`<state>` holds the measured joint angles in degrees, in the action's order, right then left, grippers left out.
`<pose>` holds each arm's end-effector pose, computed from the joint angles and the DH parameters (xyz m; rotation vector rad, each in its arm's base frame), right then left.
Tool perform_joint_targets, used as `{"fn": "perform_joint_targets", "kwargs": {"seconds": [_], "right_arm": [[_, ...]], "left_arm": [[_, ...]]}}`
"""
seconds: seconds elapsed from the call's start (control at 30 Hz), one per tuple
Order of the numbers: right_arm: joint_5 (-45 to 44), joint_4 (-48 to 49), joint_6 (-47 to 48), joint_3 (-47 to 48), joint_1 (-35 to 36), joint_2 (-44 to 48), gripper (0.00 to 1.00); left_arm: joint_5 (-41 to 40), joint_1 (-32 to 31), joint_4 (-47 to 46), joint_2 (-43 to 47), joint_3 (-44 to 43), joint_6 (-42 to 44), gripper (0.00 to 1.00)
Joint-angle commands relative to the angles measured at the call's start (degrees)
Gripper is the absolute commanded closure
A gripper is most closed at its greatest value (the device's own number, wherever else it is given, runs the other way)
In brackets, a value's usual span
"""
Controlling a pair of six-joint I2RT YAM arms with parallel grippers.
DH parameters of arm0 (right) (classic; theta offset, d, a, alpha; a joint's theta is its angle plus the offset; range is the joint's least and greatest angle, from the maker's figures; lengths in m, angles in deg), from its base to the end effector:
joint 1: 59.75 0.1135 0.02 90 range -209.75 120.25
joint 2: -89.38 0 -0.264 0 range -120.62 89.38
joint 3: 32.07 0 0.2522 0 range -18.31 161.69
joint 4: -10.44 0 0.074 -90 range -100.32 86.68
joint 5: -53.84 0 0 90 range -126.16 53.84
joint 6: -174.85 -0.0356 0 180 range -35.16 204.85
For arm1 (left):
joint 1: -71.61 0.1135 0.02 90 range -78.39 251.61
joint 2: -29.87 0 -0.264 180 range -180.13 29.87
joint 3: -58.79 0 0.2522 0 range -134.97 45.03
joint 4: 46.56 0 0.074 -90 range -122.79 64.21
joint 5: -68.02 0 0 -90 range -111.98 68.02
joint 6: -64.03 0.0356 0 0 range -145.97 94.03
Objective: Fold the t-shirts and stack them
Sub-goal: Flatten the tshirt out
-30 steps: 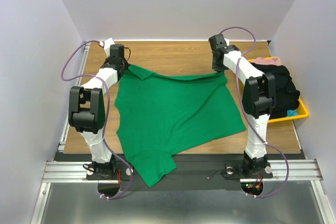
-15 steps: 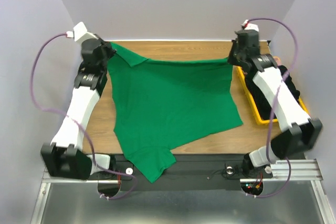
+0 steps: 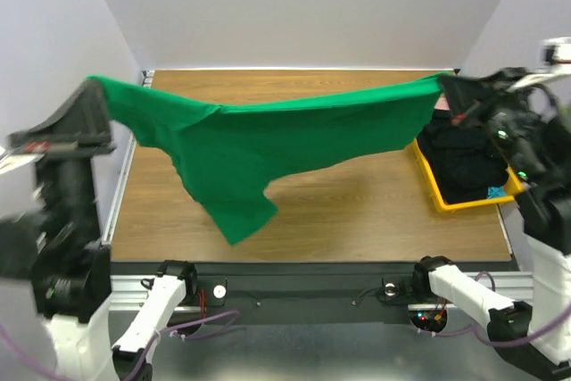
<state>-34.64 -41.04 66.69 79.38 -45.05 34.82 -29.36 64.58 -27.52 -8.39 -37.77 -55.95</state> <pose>0.1098 0.0298 0.5502 0.0233 1.4949 0.4838 0.0302 0.0009 0.5607 -0.2977 0.8541 -0.5450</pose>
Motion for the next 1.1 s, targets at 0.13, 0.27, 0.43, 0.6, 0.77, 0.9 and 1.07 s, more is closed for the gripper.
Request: {"fn": "perform_joint_targets", "kwargs": {"seconds": [0.13, 0.27, 0.43, 0.6, 0.77, 0.9, 1.07], "right_arm": [[3.1, -2.7, 2.2, 15.2, 0.2, 0.0, 0.99], [-0.9, -2.8, 2.5, 15.8, 0.2, -2.8, 1.0], [-9.4, -2.5, 2.2, 11.1, 0.2, -8.1, 1.0], [-17.9, 1.8, 1.1, 2.7, 0.1, -15.6, 1.0], [-20.4, 8.4, -0.6, -6.6, 0.0, -27.4, 0.99], [-20.4, 15.4, -1.4, -9.4, -0.8, -38.0, 1.0], [-18.2, 17.5, -0.4, -3.4, -2.2, -55.1, 1.0]], "left_arm": [[5.0, 0.2, 1.9, -2.1, -17.4, 4.1, 1.0], [4.7, 0.3, 1.7, -5.9, -20.5, 4.9, 1.0], [3.3, 0.3, -1.7, -13.7, -18.0, 7.5, 1.0], [-0.2, 0.3, -6.6, -24.8, -12.9, 10.9, 1.0], [-1.5, 0.3, -14.8, -40.6, -8.9, 16.7, 1.0], [2.4, 1.2, -22.4, -52.3, -5.7, 20.0, 1.0], [3.6, 2.5, -22.6, -72.9, -14.6, 23.0, 1.0]]}}
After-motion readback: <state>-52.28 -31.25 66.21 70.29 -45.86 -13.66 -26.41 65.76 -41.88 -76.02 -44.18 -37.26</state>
